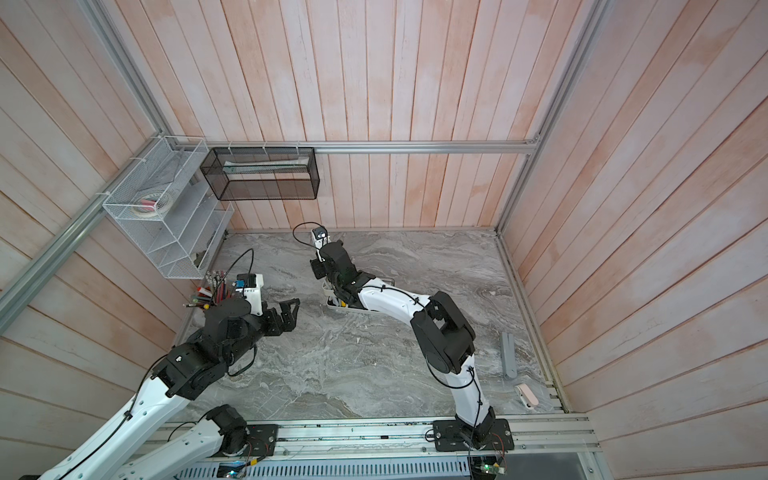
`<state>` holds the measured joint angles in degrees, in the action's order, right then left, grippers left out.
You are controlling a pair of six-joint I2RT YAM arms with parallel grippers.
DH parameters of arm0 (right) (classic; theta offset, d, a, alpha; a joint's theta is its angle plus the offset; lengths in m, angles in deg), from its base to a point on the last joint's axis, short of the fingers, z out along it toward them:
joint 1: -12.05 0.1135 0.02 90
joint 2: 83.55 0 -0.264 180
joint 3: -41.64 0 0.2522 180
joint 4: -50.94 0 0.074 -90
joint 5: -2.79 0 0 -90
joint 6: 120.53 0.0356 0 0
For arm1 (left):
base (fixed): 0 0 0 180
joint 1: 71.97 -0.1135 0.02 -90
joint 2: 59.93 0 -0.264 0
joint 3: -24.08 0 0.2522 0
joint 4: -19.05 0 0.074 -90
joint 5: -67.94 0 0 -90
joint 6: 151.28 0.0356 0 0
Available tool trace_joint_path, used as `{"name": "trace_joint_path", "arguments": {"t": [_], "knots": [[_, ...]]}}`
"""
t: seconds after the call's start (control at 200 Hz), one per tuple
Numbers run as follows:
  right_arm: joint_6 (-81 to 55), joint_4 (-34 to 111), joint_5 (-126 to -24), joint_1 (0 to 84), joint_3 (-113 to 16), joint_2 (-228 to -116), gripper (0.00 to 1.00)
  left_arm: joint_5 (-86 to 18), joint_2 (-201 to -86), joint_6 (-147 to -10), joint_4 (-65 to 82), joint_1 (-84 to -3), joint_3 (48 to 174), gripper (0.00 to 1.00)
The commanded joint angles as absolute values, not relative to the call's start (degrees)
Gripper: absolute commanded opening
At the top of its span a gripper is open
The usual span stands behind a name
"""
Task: Place the toothbrush into the toothbrush holder
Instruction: Place the toothbrush in the toothbrush holder.
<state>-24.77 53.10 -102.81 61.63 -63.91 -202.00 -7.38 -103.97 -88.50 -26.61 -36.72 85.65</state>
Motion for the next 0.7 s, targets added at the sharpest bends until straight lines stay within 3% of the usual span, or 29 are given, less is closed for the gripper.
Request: {"name": "trace_joint_path", "arguments": {"t": [0.0, 0.29, 0.34, 0.41, 0.695], "knots": [[-23.06, 53.09, -103.35, 61.8, -61.65, -200.17, 0.0, -8.43, -103.87, -87.66, -25.5, -37.12, 85.11, 1.0], [-22.65, 54.08, -102.68, 61.8, -59.52, -198.27, 0.02, -8.33, -103.97, -87.47, -25.38, -37.16, 84.86, 1.0], [-22.32, 54.51, -102.52, 61.8, -58.89, -197.84, 0.04, -8.43, -104.01, -87.47, -25.38, -37.09, 85.04, 1.0], [-22.17, 55.53, -102.42, 61.8, -57.99, -197.25, 0.16, -8.44, -104.13, -87.49, -25.29, -37.16, 84.89, 1.0], [-22.45, 56.42, -101.75, 61.8, -56.86, -195.57, 0.22, -8.2, -104.17, -87.32, -25.31, -37.25, 84.88, 1.0]]}}
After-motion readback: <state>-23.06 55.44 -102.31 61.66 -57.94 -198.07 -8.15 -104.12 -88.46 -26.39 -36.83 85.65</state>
